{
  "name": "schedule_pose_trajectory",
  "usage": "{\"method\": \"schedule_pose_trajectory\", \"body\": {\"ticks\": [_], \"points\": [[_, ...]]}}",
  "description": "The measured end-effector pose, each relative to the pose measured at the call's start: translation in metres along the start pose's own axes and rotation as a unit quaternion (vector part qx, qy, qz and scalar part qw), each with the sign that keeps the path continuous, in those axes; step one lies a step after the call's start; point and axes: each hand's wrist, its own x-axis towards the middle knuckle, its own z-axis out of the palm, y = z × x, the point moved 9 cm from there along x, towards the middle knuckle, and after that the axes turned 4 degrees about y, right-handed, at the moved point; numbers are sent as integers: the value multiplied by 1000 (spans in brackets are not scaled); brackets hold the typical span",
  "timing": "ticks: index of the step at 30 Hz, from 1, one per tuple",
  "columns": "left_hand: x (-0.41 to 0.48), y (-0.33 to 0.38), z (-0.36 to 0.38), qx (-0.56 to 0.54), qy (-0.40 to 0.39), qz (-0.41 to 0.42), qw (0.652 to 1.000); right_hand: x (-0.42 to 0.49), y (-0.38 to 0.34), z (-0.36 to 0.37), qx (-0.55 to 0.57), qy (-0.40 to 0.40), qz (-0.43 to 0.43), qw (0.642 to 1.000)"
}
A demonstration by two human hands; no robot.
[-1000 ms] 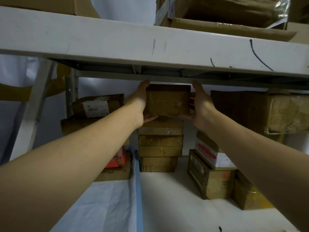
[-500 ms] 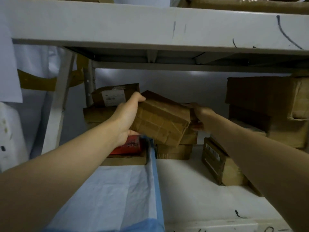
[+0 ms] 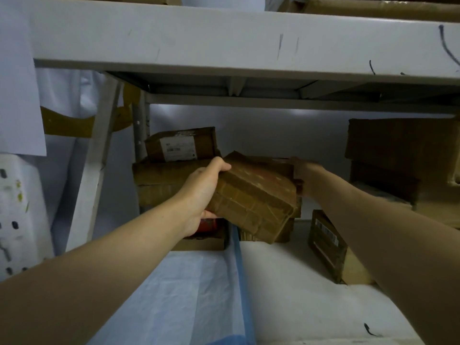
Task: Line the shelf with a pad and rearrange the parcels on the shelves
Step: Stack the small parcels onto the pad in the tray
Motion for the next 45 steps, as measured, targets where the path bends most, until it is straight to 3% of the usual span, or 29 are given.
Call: {"method": "schedule_pose_trajectory", "body": {"ticks": [10,15,27,35,45], "points": [[-11,-29,-28,-19,39,-41,998,-15,-19,-46,77,71,-59,993],[-28,-46,-53,-56,95,-73,991,-41,-12,-60,154,95,-34,983],[-71,-96,-128,-97,212,-137,963,-100,4,-46,236,30,-52,970],[-70,-122,-126,-110,198,-158,961,-130,20,-27,219,-16,-32,975],[-62,-127,-142,-23,205,-150,967,-152,39,6,183,-62,-23,981]]}}
